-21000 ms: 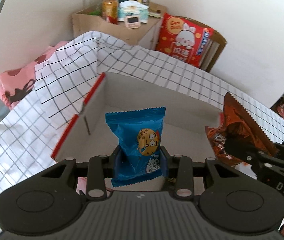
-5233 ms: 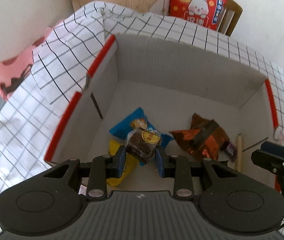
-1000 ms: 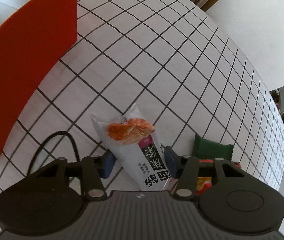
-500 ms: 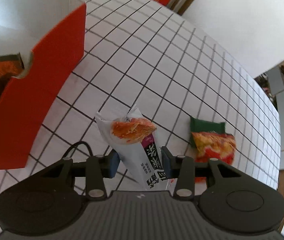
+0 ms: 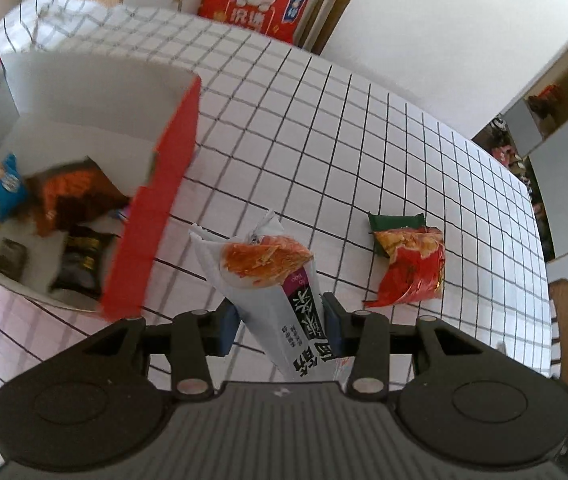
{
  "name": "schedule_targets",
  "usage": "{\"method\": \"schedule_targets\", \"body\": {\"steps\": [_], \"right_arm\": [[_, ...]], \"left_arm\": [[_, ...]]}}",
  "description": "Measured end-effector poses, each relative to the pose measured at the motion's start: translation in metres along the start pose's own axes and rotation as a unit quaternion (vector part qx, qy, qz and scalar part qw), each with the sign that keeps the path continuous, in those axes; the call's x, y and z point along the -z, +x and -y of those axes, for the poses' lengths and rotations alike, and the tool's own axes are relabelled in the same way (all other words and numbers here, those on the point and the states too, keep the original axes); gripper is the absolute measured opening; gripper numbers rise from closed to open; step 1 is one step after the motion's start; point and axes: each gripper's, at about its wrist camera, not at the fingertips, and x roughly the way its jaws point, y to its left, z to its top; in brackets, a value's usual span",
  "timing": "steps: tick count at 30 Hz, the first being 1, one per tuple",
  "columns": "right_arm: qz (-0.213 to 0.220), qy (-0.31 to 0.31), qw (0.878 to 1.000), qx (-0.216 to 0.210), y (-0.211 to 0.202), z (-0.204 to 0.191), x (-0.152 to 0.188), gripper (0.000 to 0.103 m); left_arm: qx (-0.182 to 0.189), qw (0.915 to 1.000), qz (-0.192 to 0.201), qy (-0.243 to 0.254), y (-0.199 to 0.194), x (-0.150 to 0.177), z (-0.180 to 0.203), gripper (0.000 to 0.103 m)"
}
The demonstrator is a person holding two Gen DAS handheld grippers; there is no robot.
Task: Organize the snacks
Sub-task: 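Grasp the white noodle bag with the left tool while the right tool grasps the egg pastry, then carry both snacks over the red box and open both tools to drop them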
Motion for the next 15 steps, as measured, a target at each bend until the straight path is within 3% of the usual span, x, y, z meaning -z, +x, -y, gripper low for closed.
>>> {"method": "schedule_targets", "body": {"steps": [8, 15], "right_arm": [[0.018, -0.023, 0.999, -0.029, -0.01, -0.041, -0.018, 0.07], [0.027, -0.05, 0.997, -0.052, -0.006, -0.083, -0.038, 0.07]], "left_arm": [[-0.01, 0.9989, 0.028, 0.036, -0.043, 0.003, -0.029, 0.043], [-0.04, 0.9961, 0.058, 0.052, -0.065, 0.0, -0.057, 0.043]]}}
